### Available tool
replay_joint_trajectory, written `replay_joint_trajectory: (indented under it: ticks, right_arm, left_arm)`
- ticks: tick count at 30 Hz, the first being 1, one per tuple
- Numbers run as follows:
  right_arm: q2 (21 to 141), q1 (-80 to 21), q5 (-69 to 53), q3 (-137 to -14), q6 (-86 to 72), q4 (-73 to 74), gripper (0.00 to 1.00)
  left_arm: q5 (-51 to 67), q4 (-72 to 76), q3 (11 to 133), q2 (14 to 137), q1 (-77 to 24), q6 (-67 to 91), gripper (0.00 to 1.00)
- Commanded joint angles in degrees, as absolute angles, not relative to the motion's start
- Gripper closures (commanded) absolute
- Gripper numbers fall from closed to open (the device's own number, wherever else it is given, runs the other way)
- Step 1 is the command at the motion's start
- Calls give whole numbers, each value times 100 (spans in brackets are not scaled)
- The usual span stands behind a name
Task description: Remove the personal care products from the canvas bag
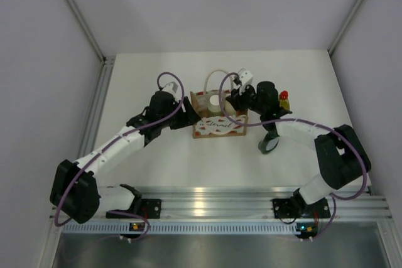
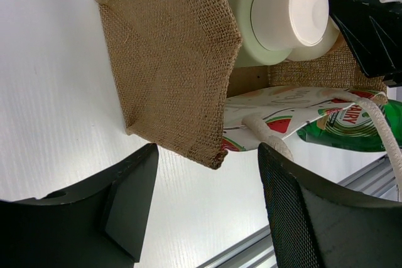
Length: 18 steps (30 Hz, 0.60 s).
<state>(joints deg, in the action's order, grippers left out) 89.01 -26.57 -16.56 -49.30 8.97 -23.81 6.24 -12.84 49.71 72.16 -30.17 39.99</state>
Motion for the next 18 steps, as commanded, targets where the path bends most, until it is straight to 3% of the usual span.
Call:
replay_joint_trajectory:
  ticks: [1, 10, 18]
  right_arm:
    - [9044, -2566, -1801, -4676, 756, -2944, 80]
    - [8930, -2558, -1969, -4517, 282, -3936, 100]
    - [8631, -2558, -2013, -4843, 44, -3858, 100]
  left_arm:
    - [659, -1020, 5177, 7137, -3050, 3894, 30]
    - [607, -1020, 5133, 7093, -3050, 3894, 31]
    - [554, -1020, 5089, 7075, -3041, 3929, 31]
